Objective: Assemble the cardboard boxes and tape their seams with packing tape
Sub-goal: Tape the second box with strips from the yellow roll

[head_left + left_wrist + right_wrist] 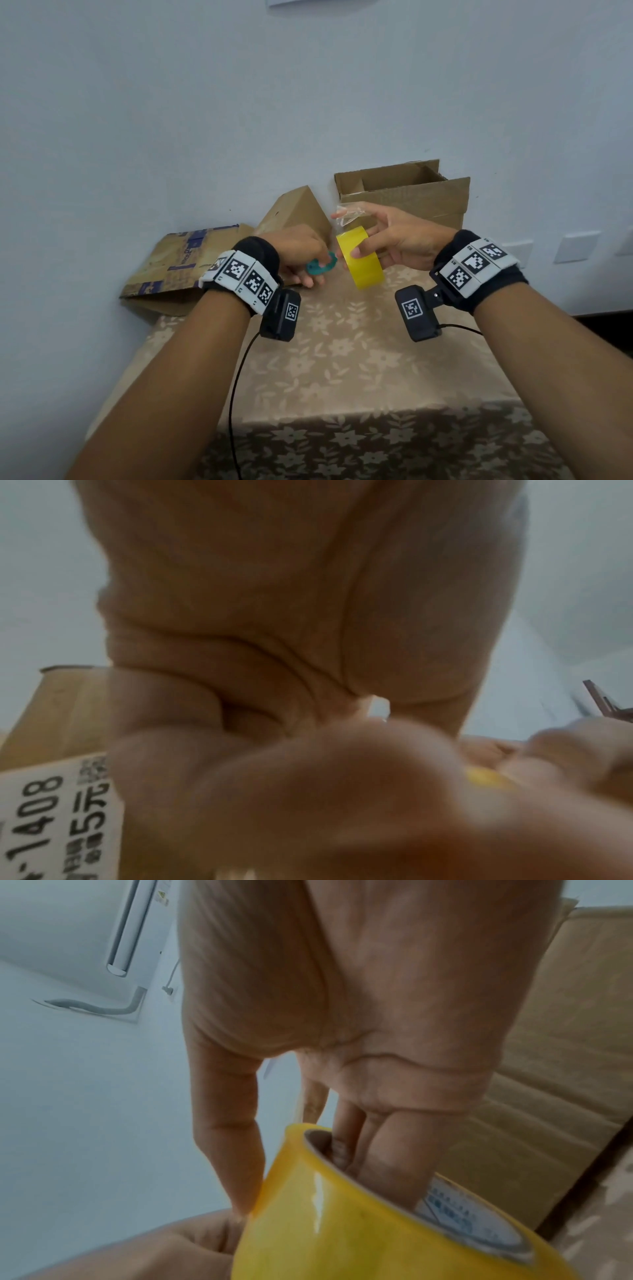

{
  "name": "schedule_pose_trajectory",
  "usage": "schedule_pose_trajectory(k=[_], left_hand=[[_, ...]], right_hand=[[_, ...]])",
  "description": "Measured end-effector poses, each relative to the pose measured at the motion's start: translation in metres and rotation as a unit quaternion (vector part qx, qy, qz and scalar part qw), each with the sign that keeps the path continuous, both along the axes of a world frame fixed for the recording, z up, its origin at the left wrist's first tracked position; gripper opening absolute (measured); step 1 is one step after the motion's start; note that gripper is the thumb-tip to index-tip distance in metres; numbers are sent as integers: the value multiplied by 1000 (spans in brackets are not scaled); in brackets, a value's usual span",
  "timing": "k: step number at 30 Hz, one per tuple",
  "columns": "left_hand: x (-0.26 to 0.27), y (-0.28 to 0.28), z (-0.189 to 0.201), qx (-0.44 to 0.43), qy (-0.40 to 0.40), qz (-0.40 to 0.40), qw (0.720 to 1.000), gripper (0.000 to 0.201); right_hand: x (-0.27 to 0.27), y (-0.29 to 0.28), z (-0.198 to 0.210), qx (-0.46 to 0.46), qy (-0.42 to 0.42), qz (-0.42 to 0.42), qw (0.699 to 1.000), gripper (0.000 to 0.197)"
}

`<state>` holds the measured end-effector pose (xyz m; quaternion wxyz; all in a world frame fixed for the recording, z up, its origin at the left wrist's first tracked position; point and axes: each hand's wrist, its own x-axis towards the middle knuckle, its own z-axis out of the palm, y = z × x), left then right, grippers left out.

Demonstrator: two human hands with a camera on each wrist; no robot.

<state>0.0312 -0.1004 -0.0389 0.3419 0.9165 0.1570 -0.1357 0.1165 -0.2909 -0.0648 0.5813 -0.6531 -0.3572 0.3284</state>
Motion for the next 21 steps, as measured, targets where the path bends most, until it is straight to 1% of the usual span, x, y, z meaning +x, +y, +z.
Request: schedule_pose_trajectory(k=[2,3,5,8,10,11,13,18,21], left_hand=[[-3,-3,1,20,-13,-19,1000,25],[-3,-4,1,23,-39,-18,999,23],[-1,-3,3,16,-136,-8,991,23],[3,2,5,-3,-297,-8,955,31],[4,4,3,35,-361,-37,931,37],[5,4,1,52,-373,-53,925,40],[5,2,-3,57,-384,-73,919,45],[7,-2,-6,66,-437,-84,893,35],[8,-2,-7,79,-451,-91,885,32]], right_hand=[[0,0,-1,-8,3,-7,1000,60],[0,0,-2,-12,5,-11,1000,57],[1,-1,-5,-17,10,-14,1000,54],[1,-1,-6,-18,22,-16,999,50],[1,-1,-6,-21,25,-11,999,49],[1,-1,-5,-24,25,-6,999,48],[1,-1,-4,-29,25,3,999,48],[-1,-1,-3,-42,16,29,999,48],[-1,0,-3,-44,20,29,998,49]])
